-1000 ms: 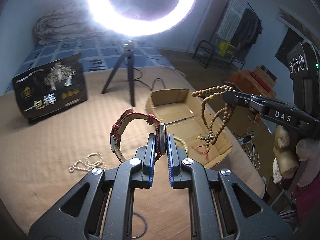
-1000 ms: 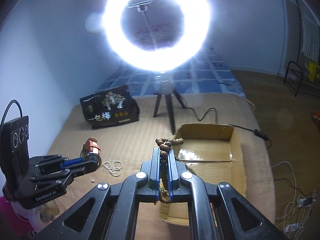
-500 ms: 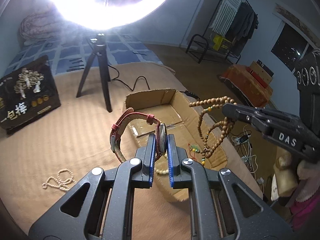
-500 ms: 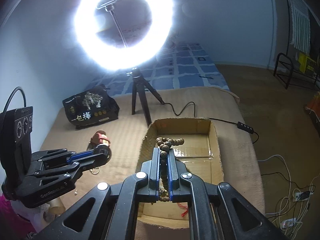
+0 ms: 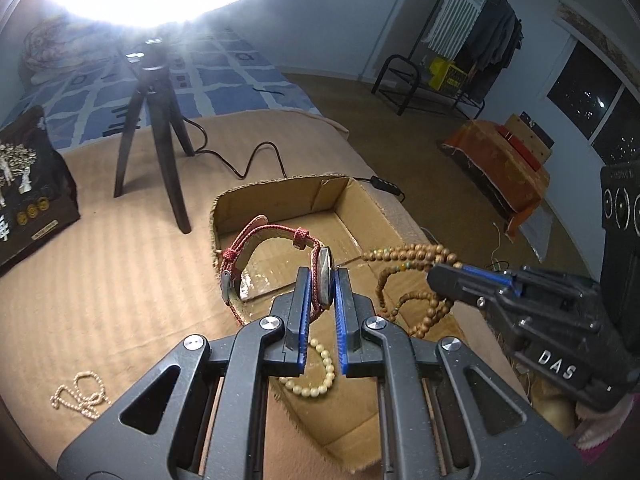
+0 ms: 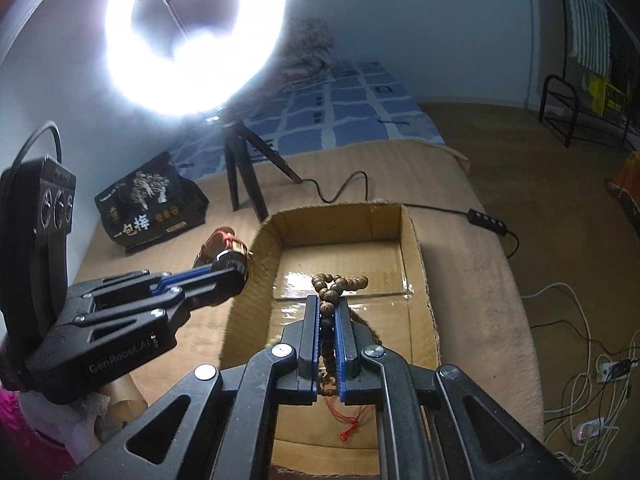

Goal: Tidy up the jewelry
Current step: 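Open the left tool to drop the watch while the right tool drops the mala into the box, then move both open tools back toward the pearl necklace on the table, then grasp the pearl stud earring with the left tool while the right tool grasps the blue bangle, then carry the earring in the left tool while the right tool carries the bangle over the box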

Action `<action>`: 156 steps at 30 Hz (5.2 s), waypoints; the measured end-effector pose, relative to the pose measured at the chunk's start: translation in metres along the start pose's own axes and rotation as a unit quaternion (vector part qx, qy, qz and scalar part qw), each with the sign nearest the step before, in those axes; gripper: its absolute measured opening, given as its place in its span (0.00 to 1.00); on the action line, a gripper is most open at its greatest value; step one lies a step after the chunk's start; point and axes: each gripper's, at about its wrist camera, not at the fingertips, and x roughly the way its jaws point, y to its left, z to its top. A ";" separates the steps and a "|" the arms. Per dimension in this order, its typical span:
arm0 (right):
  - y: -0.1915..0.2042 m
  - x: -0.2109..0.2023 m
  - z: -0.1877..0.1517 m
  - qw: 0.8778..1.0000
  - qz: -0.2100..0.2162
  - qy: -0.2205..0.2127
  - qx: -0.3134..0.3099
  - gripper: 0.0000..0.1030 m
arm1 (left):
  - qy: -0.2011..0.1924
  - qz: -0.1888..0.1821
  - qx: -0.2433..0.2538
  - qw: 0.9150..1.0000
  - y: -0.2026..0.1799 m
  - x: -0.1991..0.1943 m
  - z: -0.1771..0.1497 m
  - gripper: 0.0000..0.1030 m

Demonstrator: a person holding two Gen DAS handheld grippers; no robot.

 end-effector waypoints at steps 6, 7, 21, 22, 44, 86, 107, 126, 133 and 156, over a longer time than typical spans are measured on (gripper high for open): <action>-0.014 0.014 -0.004 1.000 0.000 0.013 0.014 0.04 | 0.014 0.004 0.002 1.000 -0.002 0.023 0.001 0.09; -0.016 0.015 -0.004 1.000 -0.001 0.014 0.015 0.04 | 0.016 0.005 0.003 1.000 -0.002 0.026 0.001 0.09; -0.025 0.014 -0.007 0.999 -0.014 0.009 0.028 0.48 | 0.012 0.026 0.007 1.000 -0.002 0.028 0.001 0.33; -0.025 0.013 -0.007 0.999 -0.015 0.009 0.028 0.48 | 0.011 0.027 0.006 1.000 -0.001 0.026 0.001 0.33; 0.013 -0.024 -0.015 1.000 0.000 -0.006 0.015 0.71 | -0.015 0.049 0.011 0.999 0.024 -0.061 -0.013 0.33; 0.200 0.047 -0.115 0.962 0.120 0.179 -0.167 0.40 | 0.070 0.107 -0.073 0.989 0.202 -0.129 -0.171 0.25; 0.216 0.072 -0.134 0.951 0.114 0.207 -0.198 0.27 | 0.104 0.124 -0.043 0.986 0.206 -0.088 -0.178 0.11; 0.226 0.067 -0.137 0.955 0.085 0.177 -0.222 0.01 | 0.094 0.130 -0.043 0.986 0.208 -0.097 -0.176 0.06; 0.224 0.047 -0.122 0.961 0.071 0.135 -0.229 0.01 | 0.070 0.129 -0.057 0.988 0.208 -0.116 -0.169 0.06; 0.170 -0.020 -0.065 0.987 0.029 0.006 -0.158 0.01 | 0.006 0.082 -0.038 0.996 0.149 -0.135 -0.128 0.06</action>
